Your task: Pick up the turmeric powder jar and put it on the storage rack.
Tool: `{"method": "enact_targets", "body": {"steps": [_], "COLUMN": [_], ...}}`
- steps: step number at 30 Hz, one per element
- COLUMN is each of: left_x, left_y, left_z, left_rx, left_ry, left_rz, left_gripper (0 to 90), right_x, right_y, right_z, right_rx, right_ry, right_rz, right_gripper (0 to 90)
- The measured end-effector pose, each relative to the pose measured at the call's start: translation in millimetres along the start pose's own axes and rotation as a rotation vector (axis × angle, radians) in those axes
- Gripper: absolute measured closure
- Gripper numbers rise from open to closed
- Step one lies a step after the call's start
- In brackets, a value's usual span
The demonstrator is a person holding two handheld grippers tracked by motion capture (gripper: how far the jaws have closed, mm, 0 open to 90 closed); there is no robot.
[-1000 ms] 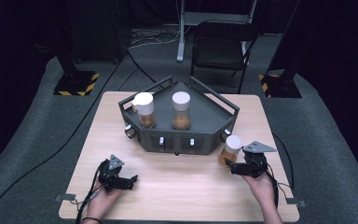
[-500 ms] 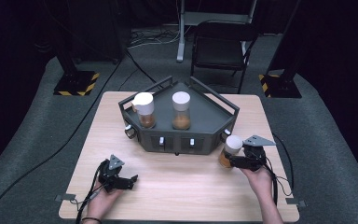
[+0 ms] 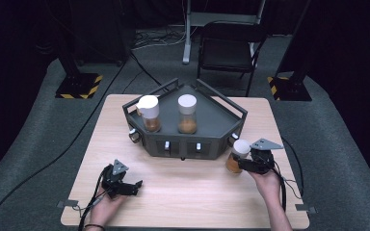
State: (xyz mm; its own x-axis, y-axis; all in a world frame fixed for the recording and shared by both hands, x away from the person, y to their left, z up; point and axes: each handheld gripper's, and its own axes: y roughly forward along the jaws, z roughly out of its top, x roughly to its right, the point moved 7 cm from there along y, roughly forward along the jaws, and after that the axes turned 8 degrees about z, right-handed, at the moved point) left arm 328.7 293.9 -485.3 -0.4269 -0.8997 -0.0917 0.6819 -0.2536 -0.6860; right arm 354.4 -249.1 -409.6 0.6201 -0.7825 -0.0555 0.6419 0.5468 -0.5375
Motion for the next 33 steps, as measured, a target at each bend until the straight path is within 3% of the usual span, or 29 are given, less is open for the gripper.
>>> {"method": "enact_targets", "body": {"steps": [17,33], "left_x": [-0.1,0.0], "left_y": [0.1,0.1], "left_z": [0.0,0.0], "left_rx": [0.0,0.0], "left_ry": [0.0,0.0], "left_rz": [0.0,0.0], "left_gripper": [0.1,0.1], "right_x": [-4.2,-9.5], "right_y": [-3.0,-20.3], "right_z": [8.1,29.0], "right_rx": [-0.027,0.001], "right_ry": [-0.005,-0.034], "right_rz": [-0.017,-0.018], "right_gripper": [33.6,33.7]}}
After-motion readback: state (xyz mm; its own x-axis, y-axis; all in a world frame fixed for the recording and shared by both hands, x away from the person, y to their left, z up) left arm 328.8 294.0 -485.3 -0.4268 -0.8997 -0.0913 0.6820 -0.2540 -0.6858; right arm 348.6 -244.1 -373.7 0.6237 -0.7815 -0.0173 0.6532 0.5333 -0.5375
